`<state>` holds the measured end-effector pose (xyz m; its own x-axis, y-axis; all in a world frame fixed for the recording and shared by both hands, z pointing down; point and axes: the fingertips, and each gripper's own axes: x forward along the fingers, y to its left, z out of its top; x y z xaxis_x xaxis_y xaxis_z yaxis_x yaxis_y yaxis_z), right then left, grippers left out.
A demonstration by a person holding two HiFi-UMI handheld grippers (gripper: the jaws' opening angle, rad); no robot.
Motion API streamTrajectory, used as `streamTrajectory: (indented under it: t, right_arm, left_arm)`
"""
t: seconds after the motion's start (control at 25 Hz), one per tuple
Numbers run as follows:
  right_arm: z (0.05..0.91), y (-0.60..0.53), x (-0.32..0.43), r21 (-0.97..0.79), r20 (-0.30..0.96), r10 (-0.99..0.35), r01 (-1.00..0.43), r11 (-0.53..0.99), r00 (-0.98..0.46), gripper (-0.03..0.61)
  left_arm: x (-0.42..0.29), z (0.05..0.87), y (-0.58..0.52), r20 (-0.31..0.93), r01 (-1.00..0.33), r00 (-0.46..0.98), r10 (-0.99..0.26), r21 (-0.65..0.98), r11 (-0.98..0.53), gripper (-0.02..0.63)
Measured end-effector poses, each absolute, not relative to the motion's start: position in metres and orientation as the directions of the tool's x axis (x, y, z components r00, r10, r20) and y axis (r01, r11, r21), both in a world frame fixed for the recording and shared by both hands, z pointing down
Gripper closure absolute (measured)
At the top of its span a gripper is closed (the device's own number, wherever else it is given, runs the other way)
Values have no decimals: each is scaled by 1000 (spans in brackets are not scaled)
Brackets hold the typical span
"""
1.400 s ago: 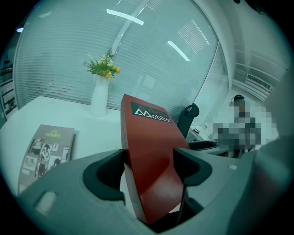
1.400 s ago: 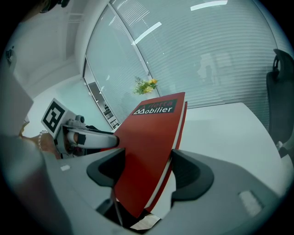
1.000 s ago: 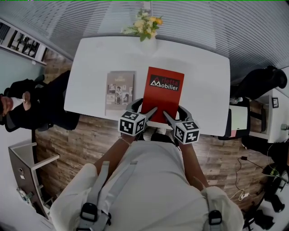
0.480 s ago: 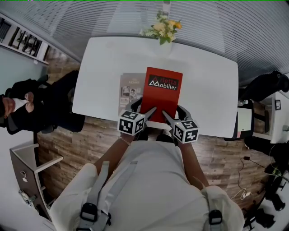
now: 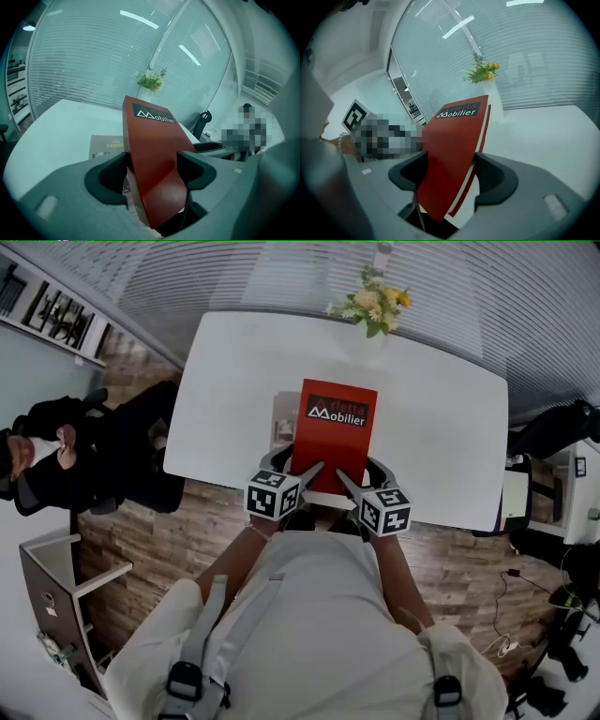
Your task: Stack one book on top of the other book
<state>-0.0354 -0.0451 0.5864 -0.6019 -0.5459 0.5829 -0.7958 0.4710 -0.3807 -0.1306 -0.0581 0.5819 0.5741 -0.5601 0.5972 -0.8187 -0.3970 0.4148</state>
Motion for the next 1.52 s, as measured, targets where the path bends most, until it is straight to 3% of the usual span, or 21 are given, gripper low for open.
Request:
streamTrajectory:
  t: [0.6, 1.52]
  right_arm:
    - [600, -45, -105, -371, 596, -528, -791, 487, -605, 262]
    - [654, -56, -118, -387, 667, -436, -781, 491, -604, 262]
  left_arm:
    - [-200, 598, -55, 603, -823, 568, -560, 422, -381, 273]
    - [-212, 657, -60, 673, -831, 556, -487, 452, -324, 273]
